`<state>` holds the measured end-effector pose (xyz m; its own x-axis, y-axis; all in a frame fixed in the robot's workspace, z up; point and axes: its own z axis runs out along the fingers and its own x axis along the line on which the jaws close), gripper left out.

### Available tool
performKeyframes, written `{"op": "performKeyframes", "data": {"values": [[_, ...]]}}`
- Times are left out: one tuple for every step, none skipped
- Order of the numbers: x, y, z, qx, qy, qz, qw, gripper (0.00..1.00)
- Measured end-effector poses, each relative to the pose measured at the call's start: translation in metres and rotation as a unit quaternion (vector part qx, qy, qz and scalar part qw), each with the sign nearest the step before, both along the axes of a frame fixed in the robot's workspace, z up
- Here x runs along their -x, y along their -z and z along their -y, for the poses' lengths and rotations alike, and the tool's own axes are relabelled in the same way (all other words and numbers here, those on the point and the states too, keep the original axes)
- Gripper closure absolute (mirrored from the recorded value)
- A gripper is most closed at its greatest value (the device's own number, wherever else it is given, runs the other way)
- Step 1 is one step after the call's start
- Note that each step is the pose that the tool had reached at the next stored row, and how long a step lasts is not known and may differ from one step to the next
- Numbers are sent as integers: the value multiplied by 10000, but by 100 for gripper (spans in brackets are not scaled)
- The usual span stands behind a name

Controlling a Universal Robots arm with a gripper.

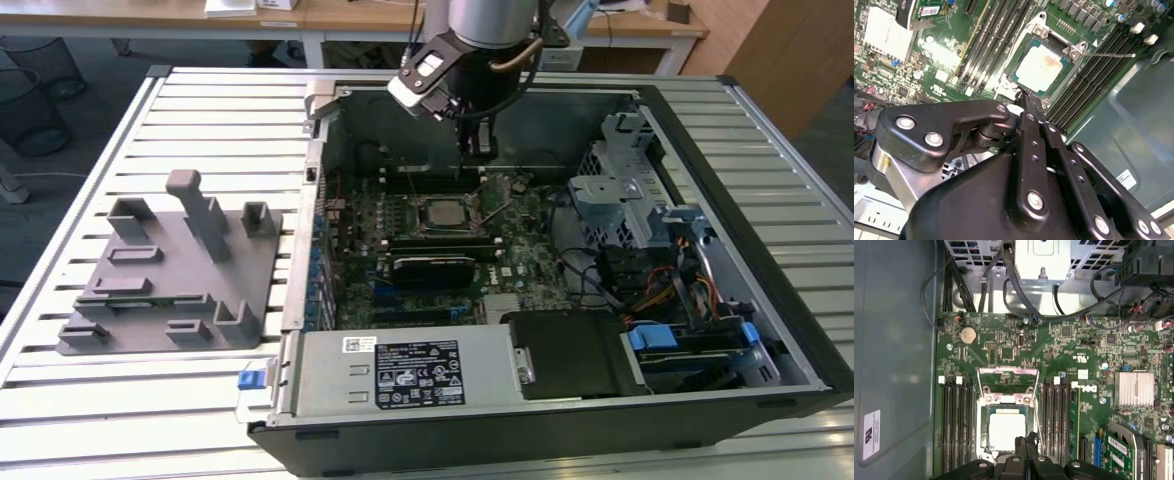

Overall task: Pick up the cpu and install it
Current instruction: 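Close the cpu cover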

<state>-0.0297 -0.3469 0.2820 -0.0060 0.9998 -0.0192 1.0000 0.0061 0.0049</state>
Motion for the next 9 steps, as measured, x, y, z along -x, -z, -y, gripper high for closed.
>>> {"op": "performKeyframes", "data": {"values": [[-30, 0, 0, -1, 0, 0, 10000, 89], [-63, 0, 1, -4, 0, -1, 10000, 89], [-93, 1, 1, -5, -1, -1, 10000, 89], [-118, 2, 1, -6, 0, 0, 10000, 89], [-142, 2, 1, -6, 0, 0, 10000, 89], [-163, 3, 1, -5, -1, 0, 10000, 89], [-182, 3, 1, -5, -1, -1, 10000, 89], [-197, 4, 1, -5, -1, -1, 10000, 89], [-208, 4, 1, -5, -1, -1, 10000, 89]]}}
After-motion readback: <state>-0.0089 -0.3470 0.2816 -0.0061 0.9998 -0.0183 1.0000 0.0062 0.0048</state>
